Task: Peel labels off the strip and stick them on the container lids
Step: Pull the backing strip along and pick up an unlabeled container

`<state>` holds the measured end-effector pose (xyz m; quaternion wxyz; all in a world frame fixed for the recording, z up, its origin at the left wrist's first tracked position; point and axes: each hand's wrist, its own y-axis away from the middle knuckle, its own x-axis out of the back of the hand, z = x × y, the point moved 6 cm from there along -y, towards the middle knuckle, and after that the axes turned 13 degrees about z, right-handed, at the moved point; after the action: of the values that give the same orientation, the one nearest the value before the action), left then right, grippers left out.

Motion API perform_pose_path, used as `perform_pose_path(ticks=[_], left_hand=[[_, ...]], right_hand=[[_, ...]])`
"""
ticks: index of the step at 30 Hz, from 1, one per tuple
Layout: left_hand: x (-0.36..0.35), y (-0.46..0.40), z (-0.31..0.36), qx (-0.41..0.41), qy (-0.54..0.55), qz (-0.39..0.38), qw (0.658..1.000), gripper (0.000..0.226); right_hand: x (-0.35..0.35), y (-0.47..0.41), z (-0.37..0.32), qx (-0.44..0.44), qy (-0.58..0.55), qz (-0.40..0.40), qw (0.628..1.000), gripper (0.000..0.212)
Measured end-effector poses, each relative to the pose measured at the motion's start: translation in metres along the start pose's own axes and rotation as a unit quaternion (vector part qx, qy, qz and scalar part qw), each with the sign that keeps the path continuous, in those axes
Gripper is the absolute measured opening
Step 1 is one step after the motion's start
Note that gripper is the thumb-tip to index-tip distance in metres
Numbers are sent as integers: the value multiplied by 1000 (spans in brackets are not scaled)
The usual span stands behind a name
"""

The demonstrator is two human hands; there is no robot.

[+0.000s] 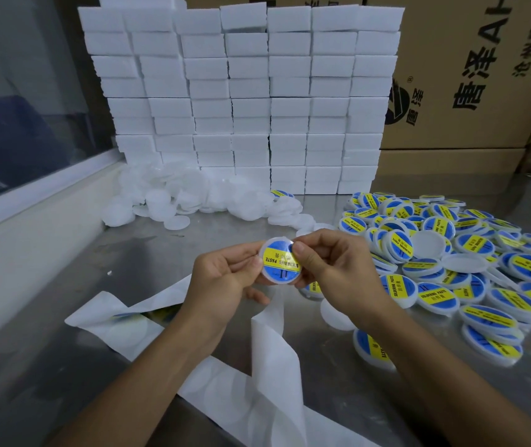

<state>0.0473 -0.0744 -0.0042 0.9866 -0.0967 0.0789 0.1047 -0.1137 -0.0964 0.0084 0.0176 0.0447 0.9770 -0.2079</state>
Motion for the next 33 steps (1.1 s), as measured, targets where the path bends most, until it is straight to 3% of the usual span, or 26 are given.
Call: perform_pose_path(ticks=[4, 6, 9, 16, 21, 26, 29, 33], left_hand=[[2, -1, -4, 20, 9, 36, 999, 20], [4, -3, -5, 31, 21, 58, 998, 19], [6, -3, -5, 41, 42, 64, 996, 18], [1, -4, -8, 51, 46, 31, 997, 16], [9, -7, -12, -29, -115, 74, 990, 12], [13, -10, -17, -148, -295, 79, 941, 20], [12, -9, -25, -159, -372, 59, 913, 32], [11, -10, -34, -121, -392, 55, 910, 59]], right_hand=[[-1, 0, 1, 7, 34, 2, 999, 17], [-2, 3, -2, 69, 116, 10, 991, 23], [-9, 10, -11, 191, 219, -4, 957, 50], [2, 8, -27, 302, 273, 10, 914, 33], [64, -27, -13, 198, 366, 148, 897, 29], [123, -40, 7, 111, 452, 283, 838, 35], [138, -41, 20, 45, 506, 288, 812, 35], [139, -41, 29, 18, 549, 257, 795, 30]])
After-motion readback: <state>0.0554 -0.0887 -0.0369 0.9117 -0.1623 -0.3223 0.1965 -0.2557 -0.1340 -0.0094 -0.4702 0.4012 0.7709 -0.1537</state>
